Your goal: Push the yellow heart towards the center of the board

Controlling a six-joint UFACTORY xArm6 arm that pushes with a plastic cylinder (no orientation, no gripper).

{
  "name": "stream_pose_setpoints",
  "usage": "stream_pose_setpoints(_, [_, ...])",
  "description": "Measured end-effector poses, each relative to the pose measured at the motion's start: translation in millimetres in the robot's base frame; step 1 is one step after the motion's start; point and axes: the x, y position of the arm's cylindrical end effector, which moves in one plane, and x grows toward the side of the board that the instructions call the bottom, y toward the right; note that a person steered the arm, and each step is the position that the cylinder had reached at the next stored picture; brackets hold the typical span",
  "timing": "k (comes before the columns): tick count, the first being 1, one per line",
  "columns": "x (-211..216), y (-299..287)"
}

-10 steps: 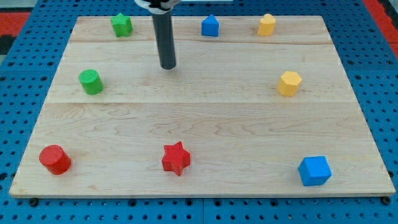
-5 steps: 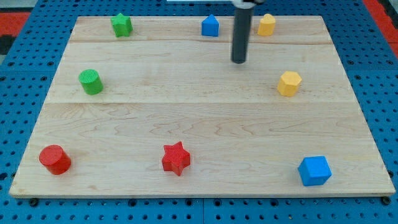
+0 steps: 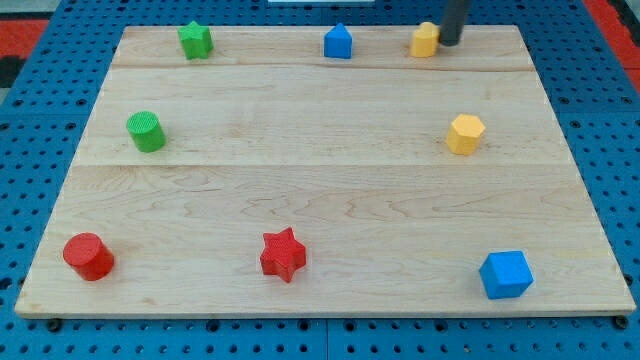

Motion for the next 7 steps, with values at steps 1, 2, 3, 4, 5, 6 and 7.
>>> stream_pose_setpoints(1, [6,-67])
stream_pose_setpoints(2, [6,-43])
stream_pose_setpoints(3, [6,-6])
stream_pose_setpoints(4, [5,11])
stream_pose_setpoints(5, [5,20])
stream_pose_setpoints(6, [-8,34])
stream_pose_setpoints(7, [-34,33])
